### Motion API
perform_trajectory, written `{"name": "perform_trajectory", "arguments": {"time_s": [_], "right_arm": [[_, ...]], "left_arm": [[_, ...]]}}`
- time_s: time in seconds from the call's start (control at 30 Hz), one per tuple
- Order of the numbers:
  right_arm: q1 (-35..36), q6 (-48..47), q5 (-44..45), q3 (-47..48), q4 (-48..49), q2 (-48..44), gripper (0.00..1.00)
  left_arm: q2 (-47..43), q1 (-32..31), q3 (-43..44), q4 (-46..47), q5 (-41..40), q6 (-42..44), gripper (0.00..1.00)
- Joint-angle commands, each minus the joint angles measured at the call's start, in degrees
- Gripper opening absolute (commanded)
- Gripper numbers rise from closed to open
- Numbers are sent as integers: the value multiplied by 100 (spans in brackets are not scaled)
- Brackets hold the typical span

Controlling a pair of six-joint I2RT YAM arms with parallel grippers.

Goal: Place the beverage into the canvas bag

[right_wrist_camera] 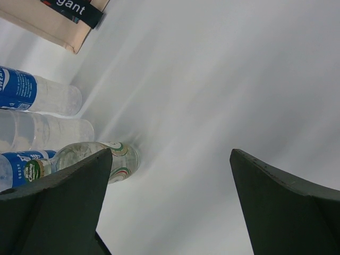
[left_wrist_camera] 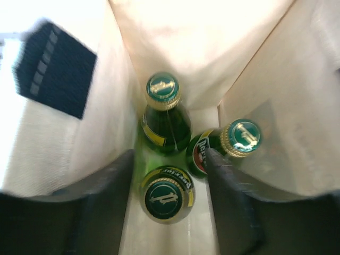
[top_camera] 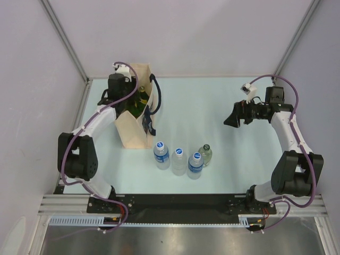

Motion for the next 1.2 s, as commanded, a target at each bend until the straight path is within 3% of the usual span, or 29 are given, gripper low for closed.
{"name": "perform_trajectory", "arguments": {"time_s": [0.0, 0.2, 0.33, 0.53, 0.87, 1.17], "right_arm": [[56, -113, -58, 241, -88, -23, 100], [267, -543, -50, 443, -544, -41, 100], [408, -798, -15, 549, -825, -85, 100], [610, -1606, -164, 918, -1562, -146, 100], [1032, -2590, -673, 1252, -2232, -471, 100], [1541, -3136, -832, 1094, -2585, -665, 100]], "left_arm": [[-495, 35, 34, 284, 33, 35, 66], [-768, 35, 517, -278, 103, 52, 73], [-1137, 35, 702, -690, 234, 78, 84], [-1875, 35, 869, -1305, 1007, -184, 96], [-3324, -158, 150, -2168, 2967, -686, 96], [-3967, -1501, 0, -3713, 2538, -1037, 96]]}}
